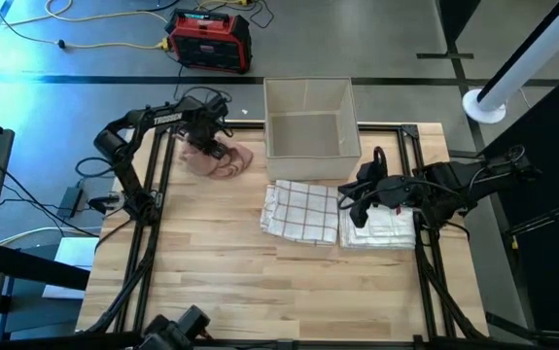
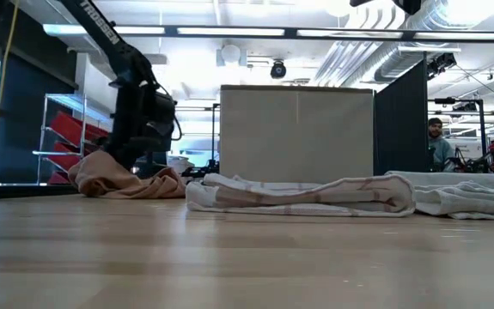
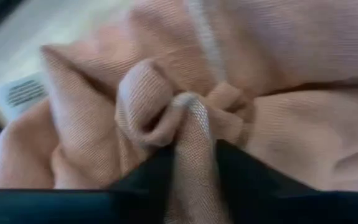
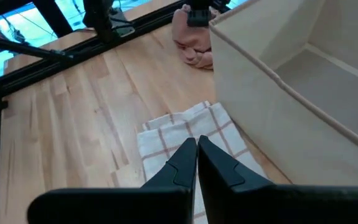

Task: Fold towel
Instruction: Fold the brown towel

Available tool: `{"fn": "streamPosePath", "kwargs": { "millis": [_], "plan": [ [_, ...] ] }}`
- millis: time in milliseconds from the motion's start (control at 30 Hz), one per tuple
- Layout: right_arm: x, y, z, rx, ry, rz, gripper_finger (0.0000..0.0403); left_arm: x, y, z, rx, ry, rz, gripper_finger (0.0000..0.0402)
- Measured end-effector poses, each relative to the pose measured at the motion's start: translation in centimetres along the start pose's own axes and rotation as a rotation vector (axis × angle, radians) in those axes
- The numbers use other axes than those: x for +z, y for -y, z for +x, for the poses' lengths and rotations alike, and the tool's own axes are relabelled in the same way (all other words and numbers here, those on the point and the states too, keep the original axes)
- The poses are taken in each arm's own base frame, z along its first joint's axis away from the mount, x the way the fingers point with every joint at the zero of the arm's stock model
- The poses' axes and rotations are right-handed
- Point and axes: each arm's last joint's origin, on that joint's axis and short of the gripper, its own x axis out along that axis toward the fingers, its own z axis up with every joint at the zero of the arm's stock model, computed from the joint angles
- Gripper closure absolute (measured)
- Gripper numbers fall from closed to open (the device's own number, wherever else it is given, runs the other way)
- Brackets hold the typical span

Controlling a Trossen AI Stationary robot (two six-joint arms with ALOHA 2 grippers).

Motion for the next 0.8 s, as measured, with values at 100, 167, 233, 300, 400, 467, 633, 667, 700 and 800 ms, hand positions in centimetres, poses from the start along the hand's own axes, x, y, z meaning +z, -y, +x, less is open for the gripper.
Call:
{"fn": "streamPosePath", "kwargs": {
  "millis": [100,167,233,300,400,467,633,667,700,800],
  "plan": [
    [-0.1,0.1,0.0,-0.002,-0.013,-0.006,0.0403,-0.4,1.1,-1.6,-0.019,0.044,0.021,0.0381],
    [-0.2,0.1,0.0,-0.003,-0.021,-0.01,0.0403,-0.8,1.8,-3.4,-0.025,0.092,0.028,0.0381],
    [-0.3,0.2,0.0,-0.007,-0.033,-0.017,0.0403,-1.5,2.7,-5.8,-0.035,0.156,0.037,0.0381],
    [-0.4,0.2,0.0,-0.01,-0.049,-0.024,0.0403,-2.6,3.7,-8.6,-0.053,0.222,0.043,0.0381],
    [-0.6,0.3,0.0,-0.01,-0.066,-0.032,0.0403,-5.1,5.1,-12.8,-0.091,0.302,0.053,0.0381],
    [-0.6,0.3,0.0,-0.012,-0.072,-0.044,0.0403,-7.2,5.9,-15.4,-0.124,0.341,0.054,0.0381],
    [-0.6,0.3,0.0,-0.009,-0.074,-0.133,0.0403,-13.1,8.0,-19.9,-0.319,0.307,0.023,0.0381],
    [-0.6,0.3,0.0,-0.008,-0.075,-0.157,0.0403,-14.1,8.5,-20.5,-0.363,0.287,0.017,0.0381],
    [-0.6,0.3,0.0,-0.008,-0.074,-0.179,0.0403,-15.2,9.1,-21.0,-0.409,0.27,0.014,0.0381],
    [-0.6,0.3,0.0,-0.008,-0.073,-0.233,0.0403,-18.2,10.8,-22.3,-0.54,0.21,0.02,0.0381]
  ]
}}
